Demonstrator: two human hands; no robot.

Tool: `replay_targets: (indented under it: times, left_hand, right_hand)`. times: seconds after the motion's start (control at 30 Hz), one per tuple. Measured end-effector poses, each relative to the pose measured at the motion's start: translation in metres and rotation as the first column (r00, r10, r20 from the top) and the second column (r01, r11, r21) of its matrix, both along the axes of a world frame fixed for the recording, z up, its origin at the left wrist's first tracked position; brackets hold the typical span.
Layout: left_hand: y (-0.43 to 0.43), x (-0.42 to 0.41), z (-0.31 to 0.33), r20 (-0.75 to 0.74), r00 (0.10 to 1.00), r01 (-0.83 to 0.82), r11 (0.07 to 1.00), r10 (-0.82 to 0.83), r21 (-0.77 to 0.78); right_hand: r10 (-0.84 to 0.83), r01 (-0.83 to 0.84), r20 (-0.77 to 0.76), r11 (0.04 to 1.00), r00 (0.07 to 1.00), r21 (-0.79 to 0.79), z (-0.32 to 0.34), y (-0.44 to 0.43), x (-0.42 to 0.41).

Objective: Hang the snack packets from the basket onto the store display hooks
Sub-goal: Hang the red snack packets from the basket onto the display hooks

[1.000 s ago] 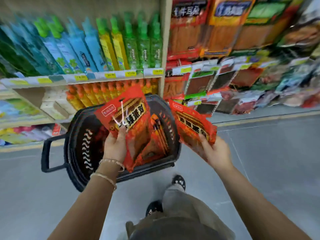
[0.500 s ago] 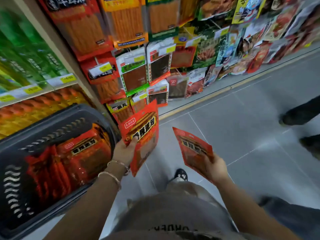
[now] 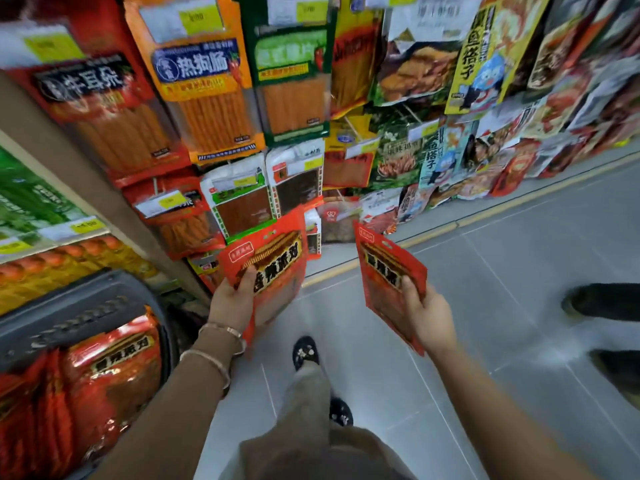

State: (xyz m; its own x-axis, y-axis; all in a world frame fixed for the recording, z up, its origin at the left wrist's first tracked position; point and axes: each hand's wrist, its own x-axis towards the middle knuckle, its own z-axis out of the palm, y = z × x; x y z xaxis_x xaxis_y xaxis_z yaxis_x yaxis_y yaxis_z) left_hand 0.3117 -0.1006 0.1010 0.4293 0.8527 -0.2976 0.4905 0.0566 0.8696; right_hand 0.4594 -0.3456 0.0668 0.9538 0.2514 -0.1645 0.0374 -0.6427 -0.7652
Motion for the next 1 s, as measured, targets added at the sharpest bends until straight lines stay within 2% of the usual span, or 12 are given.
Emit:
replay_targets:
  times: [0.2, 0.33, 0.53, 0.67, 0.73, 0.87, 1.0]
  left_hand:
    - [0.058, 0.069, 0.082, 0.161, 0.986, 0.005, 0.975, -0.042, 0.224]
    - [0.102, 0.097, 0.139, 0.31, 0.95, -0.089, 0.918, -0.039, 0.387]
    - [0.146, 0.125, 0.209, 0.442, 0.888, -0.112, 0.874, -0.125, 0.472]
    - [0.164, 0.138, 0.239, 0.554, 0.821, -0.162, 0.872, -0.14, 0.461]
    - [0.168, 0.144, 0.251, 0.636, 0.759, -0.18, 0.892, -0.143, 0.415]
    - [0.177, 0.152, 0.271, 0.775, 0.608, -0.07, 0.962, -0.169, 0.265]
    - [0.18, 0.159, 0.284, 0.818, 0.529, -0.004, 0.963, -0.228, 0.271]
  right_hand:
    - [0.07, -0.124, 0.279, 0.976, 0.958, 0.18, 0.085, 0.078, 0.086]
    - [0.071, -0.233, 0.432, 0.913, 0.899, 0.336, 0.152, 0.122, 0.135]
    - [0.018, -0.328, 0.589, 0.845, 0.808, 0.423, 0.245, 0.182, 0.179]
    - [0.019, -0.381, 0.604, 0.793, 0.796, 0.476, 0.287, 0.217, 0.2]
    - [0.0, -0.41, 0.616, 0.747, 0.787, 0.524, 0.309, 0.234, 0.206]
    - [-0.028, -0.432, 0.588, 0.651, 0.808, 0.625, 0.35, 0.263, 0.225]
    - [0.002, -0.468, 0.579, 0.589, 0.816, 0.658, 0.385, 0.285, 0.243]
